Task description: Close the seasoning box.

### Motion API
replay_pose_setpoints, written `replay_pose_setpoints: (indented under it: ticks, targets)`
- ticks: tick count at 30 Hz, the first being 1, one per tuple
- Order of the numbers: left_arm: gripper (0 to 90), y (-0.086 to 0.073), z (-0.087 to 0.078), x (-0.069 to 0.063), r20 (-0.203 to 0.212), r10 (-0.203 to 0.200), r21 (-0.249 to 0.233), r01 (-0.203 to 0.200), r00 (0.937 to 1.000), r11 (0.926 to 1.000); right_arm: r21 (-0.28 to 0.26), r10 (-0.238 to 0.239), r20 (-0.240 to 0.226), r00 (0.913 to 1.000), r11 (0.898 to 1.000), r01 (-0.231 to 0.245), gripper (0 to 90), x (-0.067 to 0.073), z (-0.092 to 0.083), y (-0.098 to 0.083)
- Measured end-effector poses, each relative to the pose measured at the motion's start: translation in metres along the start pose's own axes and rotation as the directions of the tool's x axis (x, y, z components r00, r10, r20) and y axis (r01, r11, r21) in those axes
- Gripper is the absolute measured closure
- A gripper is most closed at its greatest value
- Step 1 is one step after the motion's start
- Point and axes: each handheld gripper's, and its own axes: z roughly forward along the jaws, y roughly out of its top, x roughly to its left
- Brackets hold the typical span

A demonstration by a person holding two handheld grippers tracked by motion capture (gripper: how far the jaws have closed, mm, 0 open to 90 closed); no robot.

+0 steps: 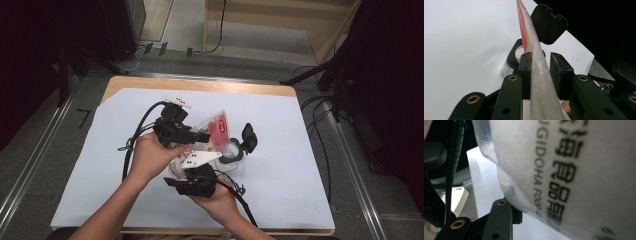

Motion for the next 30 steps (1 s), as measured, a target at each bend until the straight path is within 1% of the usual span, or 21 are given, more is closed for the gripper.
replay_pose_setpoints:
  ticks: [4, 6, 8, 9, 13, 15, 16, 17, 20, 21, 23, 25, 27, 30]
  targets:
    - [69.9, 0.0004, -0.0003, -0.0005, -0.002, -0.001, -0.006, 0.001, 1.0000, 1.0000, -0.005, 0.016, -0.006, 0.9999, 1.000, -0.016, 63.1, -0.0001, -0.0016, 0.0017]
    - [70.0, 0.0004, -0.0005, -0.0005, 0.000, -0.001, -0.007, 0.001, 1.0000, 1.0000, -0.008, 0.014, -0.005, 0.9999, 1.000, -0.014, 63.1, -0.0002, -0.0016, 0.0018]
    - [70.4, 0.0002, 0.0002, -0.0002, 0.016, -0.011, -0.026, 0.011, 0.9998, 0.9996, -0.009, 0.010, 0.000, 0.9999, 1.000, -0.010, 63.1, 0.0007, -0.0021, 0.0022]
    - [70.5, 0.0002, 0.0001, -0.0003, 0.016, -0.011, -0.027, 0.012, 0.9998, 0.9996, -0.009, 0.006, 0.004, 1.0000, 1.000, -0.006, 63.1, 0.0008, -0.0023, 0.0024]
    - [70.4, 0.0003, -0.0002, -0.0006, 0.013, -0.004, -0.019, 0.004, 0.9999, 0.9998, -0.006, 0.001, 0.005, 1.0000, 1.000, -0.001, 63.1, 0.0011, -0.0026, 0.0022]
    - [70.3, 0.0006, -0.0004, -0.0007, 0.005, -0.004, -0.007, 0.004, 1.0000, 1.0000, -0.006, 0.004, 0.001, 1.0000, 1.000, -0.004, 63.1, 0.0012, -0.0022, 0.0017]
    - [70.2, 0.0006, -0.0004, -0.0005, 0.007, -0.005, -0.006, 0.005, 1.0000, 1.0000, -0.007, 0.006, 0.000, 1.0000, 1.000, -0.006, 63.1, 0.0012, -0.0020, 0.0016]
    - [69.9, 0.0006, 0.0000, -0.0002, 0.014, -0.011, -0.022, 0.011, 0.9998, 0.9997, -0.006, 0.009, -0.003, 1.0000, 1.000, -0.009, 63.1, 0.0012, -0.0020, 0.0022]
    - [69.8, 0.0012, -0.0009, 0.0002, 0.013, -0.011, -0.026, 0.011, 0.9999, 0.9996, -0.004, 0.011, -0.003, 0.9999, 1.000, -0.011, 63.1, 0.0011, -0.0026, 0.0036]
    - [69.8, 0.0013, -0.0010, 0.0006, 0.018, -0.013, -0.031, 0.014, 0.9998, 0.9994, -0.001, 0.010, -0.004, 0.9999, 1.000, -0.010, 63.1, 0.0009, -0.0029, 0.0046]
    - [69.9, 0.0011, -0.0009, 0.0006, 0.014, -0.011, -0.029, 0.011, 0.9998, 0.9995, 0.000, 0.008, -0.002, 1.0000, 1.000, -0.008, 63.1, 0.0008, -0.0028, 0.0047]
    - [69.7, 0.0012, -0.0003, 0.0003, 0.011, -0.005, -0.015, 0.005, 0.9999, 0.9999, 0.004, 0.000, -0.005, 1.0000, 1.000, 0.000, 62.9, 0.0014, -0.0019, 0.0038]
    - [69.6, 0.0012, -0.0001, -0.0004, 0.008, -0.008, -0.011, 0.008, 0.9999, 0.9999, 0.005, -0.003, -0.006, 1.0000, 1.000, 0.003, 62.9, 0.0017, -0.0016, 0.0034]
    - [69.4, 0.0013, 0.0008, -0.0010, 0.013, -0.007, -0.018, 0.007, 0.9999, 0.9998, 0.004, -0.003, -0.009, 1.0000, 1.000, 0.003, 62.9, 0.0016, -0.0017, 0.0029]
